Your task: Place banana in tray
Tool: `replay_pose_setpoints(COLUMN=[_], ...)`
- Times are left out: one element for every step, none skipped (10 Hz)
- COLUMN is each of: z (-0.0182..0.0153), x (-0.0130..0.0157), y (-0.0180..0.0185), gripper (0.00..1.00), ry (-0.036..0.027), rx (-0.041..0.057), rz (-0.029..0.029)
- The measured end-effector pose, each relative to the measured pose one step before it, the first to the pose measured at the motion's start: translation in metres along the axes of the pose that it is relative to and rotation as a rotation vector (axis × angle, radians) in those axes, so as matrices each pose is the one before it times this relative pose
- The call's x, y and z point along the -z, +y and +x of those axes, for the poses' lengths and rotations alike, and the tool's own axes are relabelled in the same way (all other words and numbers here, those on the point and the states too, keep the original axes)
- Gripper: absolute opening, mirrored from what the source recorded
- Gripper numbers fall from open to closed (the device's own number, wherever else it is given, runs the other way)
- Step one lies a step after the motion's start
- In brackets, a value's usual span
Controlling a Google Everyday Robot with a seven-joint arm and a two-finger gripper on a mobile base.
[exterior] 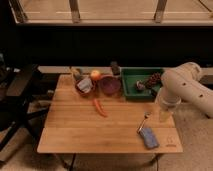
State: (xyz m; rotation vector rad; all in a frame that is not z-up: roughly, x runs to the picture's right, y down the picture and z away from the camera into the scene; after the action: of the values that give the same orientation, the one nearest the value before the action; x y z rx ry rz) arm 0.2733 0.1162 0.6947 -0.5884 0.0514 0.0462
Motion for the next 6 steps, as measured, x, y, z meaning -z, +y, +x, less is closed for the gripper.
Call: replay_pose_setpoints(z=[-0.01323,-0.01264,-0.00735,-0.00541,-0.0064,-0.01168], x=[-0.01538,-0.01967,-0.01294,-0.01082,-0.00559,-0.00086], y=[0.00177,0.00068,0.00011,-0.00106,-0.00178,-0.00487], gripper=[0.65,0.65,0.65,0.65,0.65,0.65], ry=[-0.00658,-0.01684,-0.01498,-0.02343,-0.02812,-0.04169], rx=[-0.00348,-0.02602,-0.02667,-0.03184,-0.03528,-0.04592], rz=[-0.00245,0.0007,0.00751,0.01346,0.01554,0.02326])
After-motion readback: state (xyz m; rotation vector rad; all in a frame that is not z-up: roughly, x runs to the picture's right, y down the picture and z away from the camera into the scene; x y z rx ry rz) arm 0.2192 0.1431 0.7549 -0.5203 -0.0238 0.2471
